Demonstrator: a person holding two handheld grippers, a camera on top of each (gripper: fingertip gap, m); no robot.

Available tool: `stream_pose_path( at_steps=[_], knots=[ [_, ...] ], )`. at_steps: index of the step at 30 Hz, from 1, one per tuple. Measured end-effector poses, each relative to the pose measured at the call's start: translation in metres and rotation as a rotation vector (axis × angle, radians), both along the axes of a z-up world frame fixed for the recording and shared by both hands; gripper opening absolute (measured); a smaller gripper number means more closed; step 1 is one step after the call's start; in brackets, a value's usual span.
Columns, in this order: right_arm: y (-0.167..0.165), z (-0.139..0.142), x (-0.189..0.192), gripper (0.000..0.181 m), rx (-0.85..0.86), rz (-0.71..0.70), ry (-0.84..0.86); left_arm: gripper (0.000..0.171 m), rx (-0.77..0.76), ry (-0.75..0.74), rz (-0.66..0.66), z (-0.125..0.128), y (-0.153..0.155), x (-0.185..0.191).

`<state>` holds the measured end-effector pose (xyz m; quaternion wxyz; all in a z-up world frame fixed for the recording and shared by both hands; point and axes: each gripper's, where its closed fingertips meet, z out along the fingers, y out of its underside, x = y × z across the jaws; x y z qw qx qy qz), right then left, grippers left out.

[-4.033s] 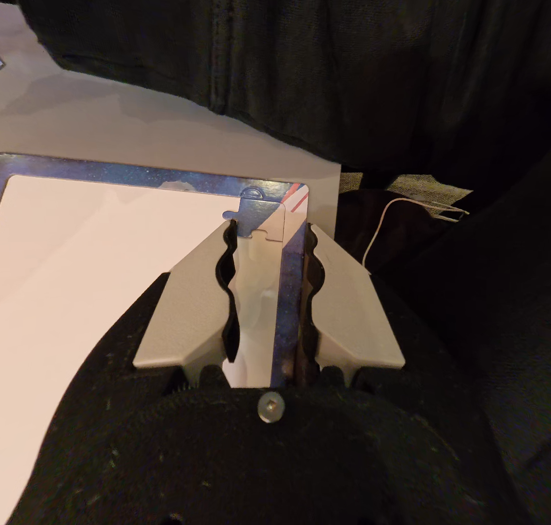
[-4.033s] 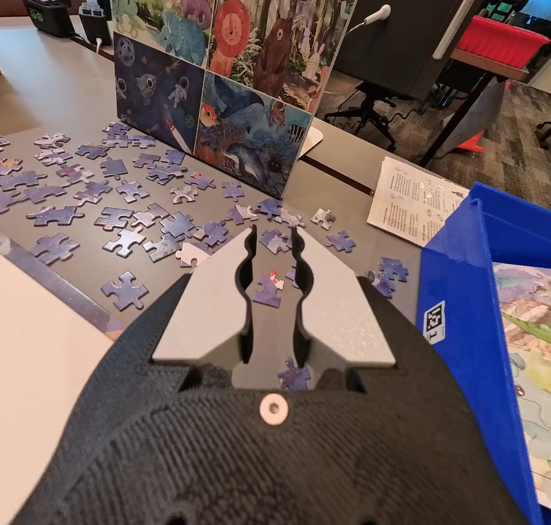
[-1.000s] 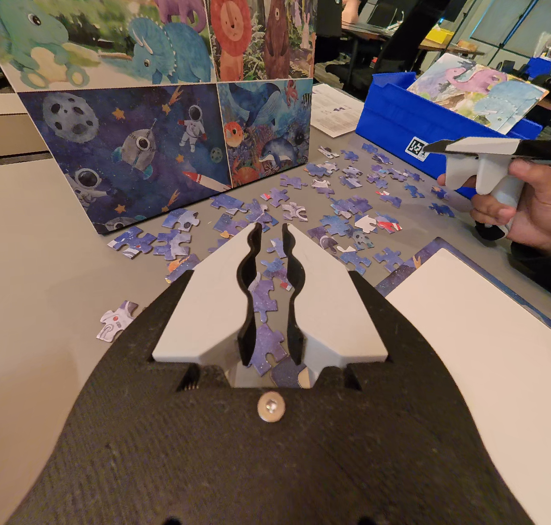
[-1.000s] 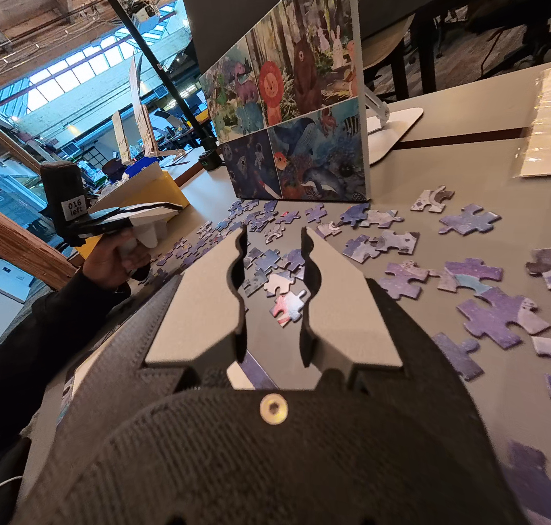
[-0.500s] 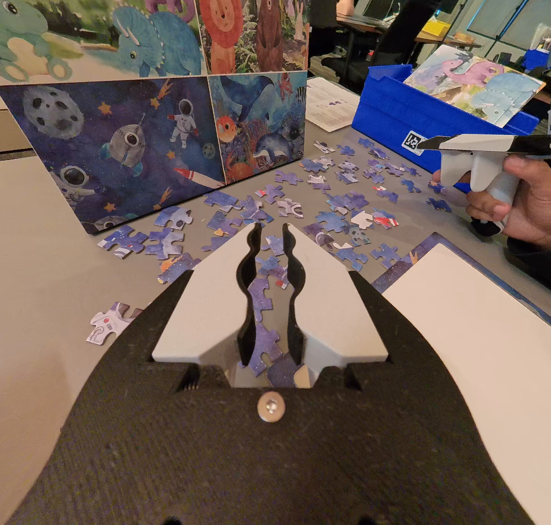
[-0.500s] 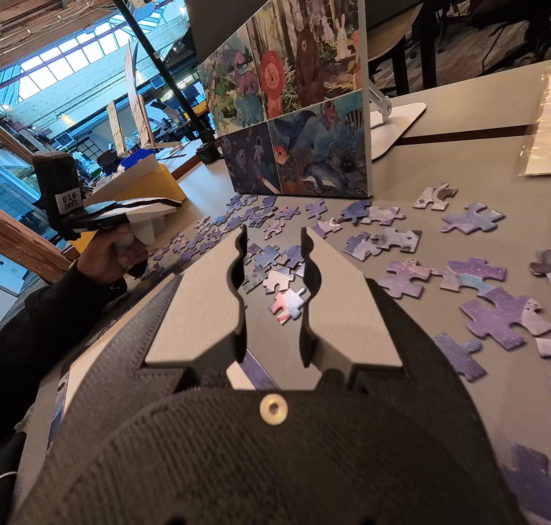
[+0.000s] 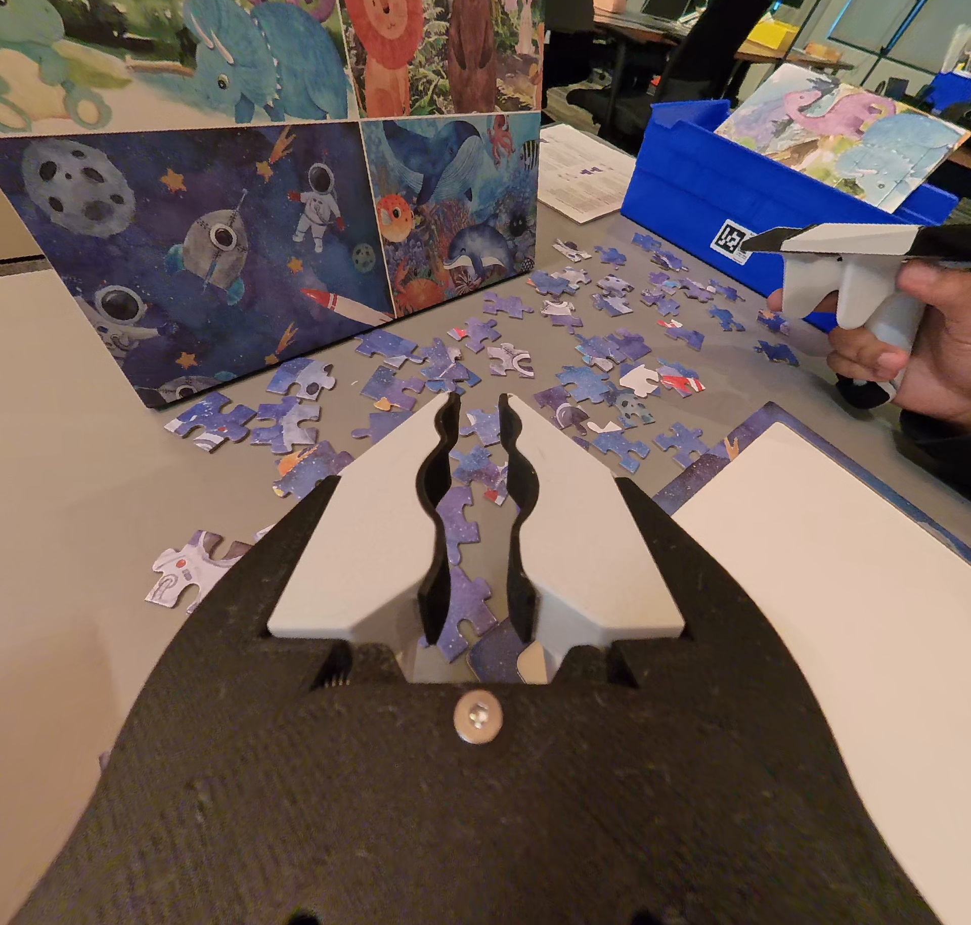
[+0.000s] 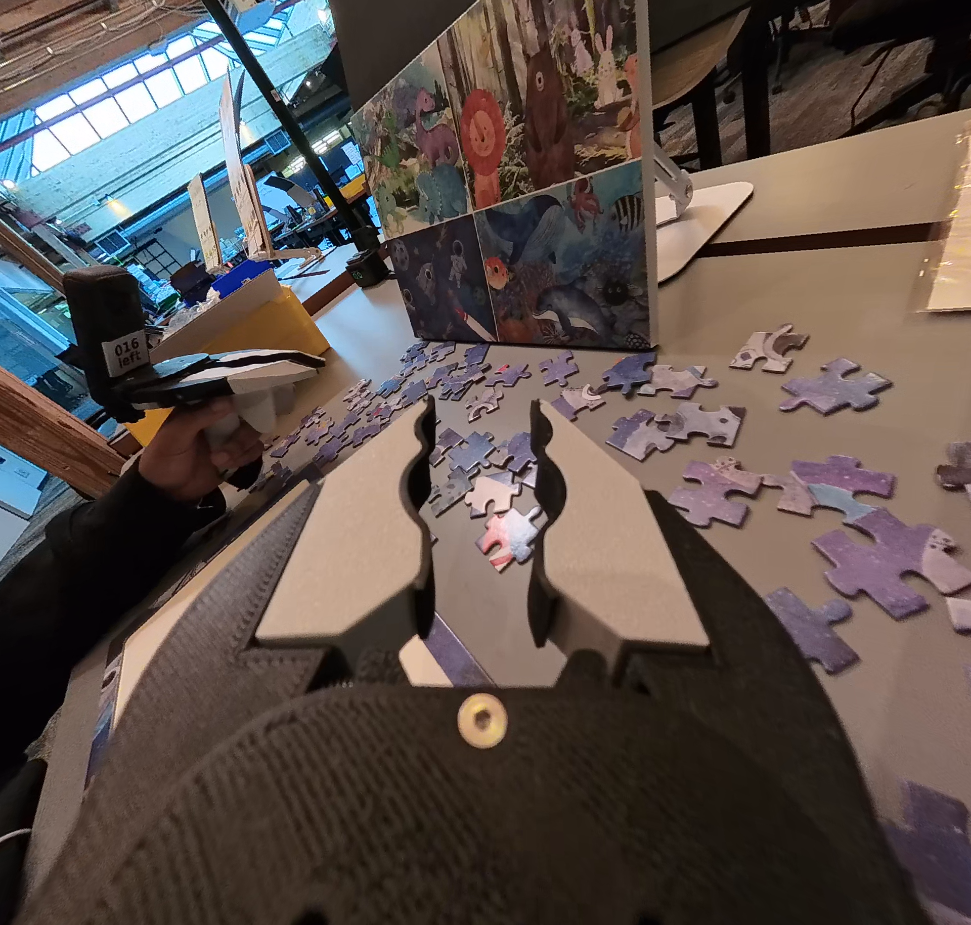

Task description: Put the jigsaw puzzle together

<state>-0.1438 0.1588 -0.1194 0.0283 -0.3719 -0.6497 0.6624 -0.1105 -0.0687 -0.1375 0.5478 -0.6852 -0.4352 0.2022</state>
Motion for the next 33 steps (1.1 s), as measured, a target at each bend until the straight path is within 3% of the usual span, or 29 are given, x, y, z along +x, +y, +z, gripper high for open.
stream_pose_path(
  at_steps=[33],
  knots=[
    [-0.0006, -0.0003, 0.0006, 0.034, 0.004, 0.003, -0.002, 0.016, -0.029, -0.016, -0.012, -0.0061, 0.0041, 0.0006]
  ],
)
